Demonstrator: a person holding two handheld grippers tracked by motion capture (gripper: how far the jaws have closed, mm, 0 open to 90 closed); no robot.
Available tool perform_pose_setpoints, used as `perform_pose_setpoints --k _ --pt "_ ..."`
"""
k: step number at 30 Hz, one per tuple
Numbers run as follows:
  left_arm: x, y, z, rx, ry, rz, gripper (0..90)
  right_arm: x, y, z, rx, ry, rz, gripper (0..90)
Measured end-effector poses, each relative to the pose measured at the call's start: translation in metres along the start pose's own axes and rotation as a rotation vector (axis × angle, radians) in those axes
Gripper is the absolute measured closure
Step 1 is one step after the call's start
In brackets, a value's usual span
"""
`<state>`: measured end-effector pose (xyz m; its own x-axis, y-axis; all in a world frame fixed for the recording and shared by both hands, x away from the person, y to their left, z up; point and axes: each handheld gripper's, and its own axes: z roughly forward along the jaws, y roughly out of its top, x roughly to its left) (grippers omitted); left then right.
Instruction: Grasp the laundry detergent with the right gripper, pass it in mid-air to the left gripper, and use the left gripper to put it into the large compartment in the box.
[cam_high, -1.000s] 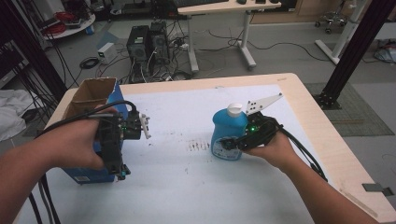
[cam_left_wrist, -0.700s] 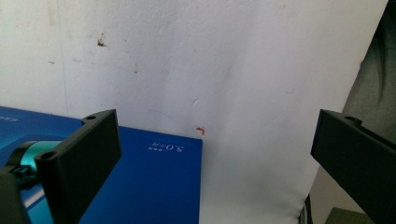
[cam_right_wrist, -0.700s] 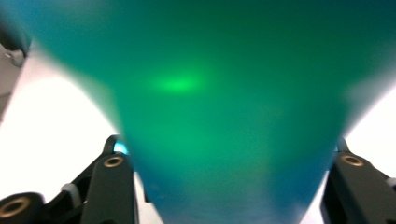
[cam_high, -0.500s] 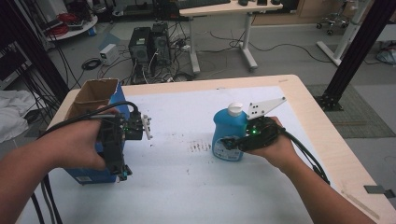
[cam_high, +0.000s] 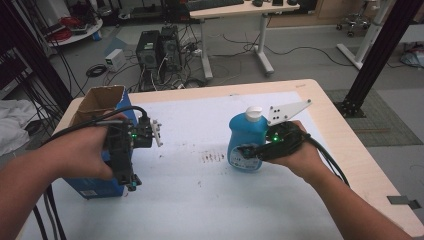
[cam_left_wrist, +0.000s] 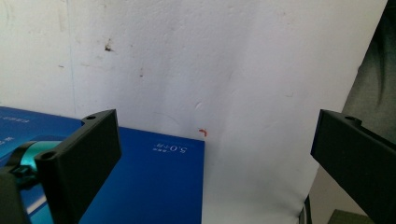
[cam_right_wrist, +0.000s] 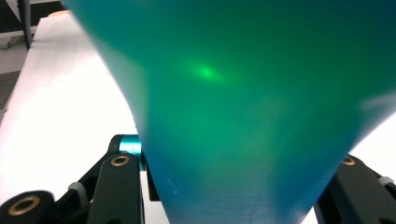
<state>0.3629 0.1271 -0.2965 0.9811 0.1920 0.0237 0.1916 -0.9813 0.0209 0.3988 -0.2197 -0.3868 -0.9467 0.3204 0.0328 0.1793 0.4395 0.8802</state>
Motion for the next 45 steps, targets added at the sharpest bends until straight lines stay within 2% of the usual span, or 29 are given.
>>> perform_pose_setpoints --k 8,12,15,16,17,18,23,32,33,38,39,45 --pt "0.0 0.008 -0.009 -0.004 0.007 0.008 1.7 0.009 0.008 -0.01 -0.009 0.025 -0.029 46.8" --pt "0.0 0.015 -0.014 -0.006 0.009 0.019 1.7 0.017 0.016 -0.01 -0.008 0.058 -0.05 46.8" --pt "-0.001 0.021 -0.018 -0.014 0.007 0.031 1.7 0.028 0.026 -0.006 -0.013 0.102 -0.083 46.8" --pt "-0.001 0.021 -0.018 -0.014 0.007 0.031 1.7 0.028 0.026 -0.006 -0.013 0.102 -0.083 46.8" --pt "-0.002 0.023 -0.019 -0.022 0.004 0.031 1.7 0.033 0.03 -0.002 -0.011 0.127 -0.095 46.8" --pt "-0.002 0.023 -0.019 -0.022 0.004 0.031 1.7 0.033 0.03 -0.002 -0.011 0.127 -0.095 46.8" --pt "-0.004 0.027 -0.022 -0.025 0.006 0.042 1.7 0.046 0.036 0.013 -0.002 0.18 -0.121 46.8" --pt "-0.009 0.031 -0.026 -0.042 0.005 0.05 1.7 0.062 0.035 0.038 0.011 0.233 -0.132 46.8" --pt "-0.01 0.032 -0.026 -0.039 0.004 0.056 1.7 0.067 0.036 0.046 0.005 0.251 -0.129 46.8" --pt "-0.013 0.036 -0.027 -0.041 0.004 0.061 1.7 0.077 0.04 0.064 0.016 0.286 -0.141 46.8" --pt "-0.014 0.038 -0.028 -0.046 0.003 0.068 1.7 0.082 0.042 0.073 0.024 0.305 -0.141 46.8" --pt "-0.018 0.042 -0.031 -0.053 -0.002 0.085 1.7 0.091 0.047 0.092 0.02 0.336 -0.149 46.9"
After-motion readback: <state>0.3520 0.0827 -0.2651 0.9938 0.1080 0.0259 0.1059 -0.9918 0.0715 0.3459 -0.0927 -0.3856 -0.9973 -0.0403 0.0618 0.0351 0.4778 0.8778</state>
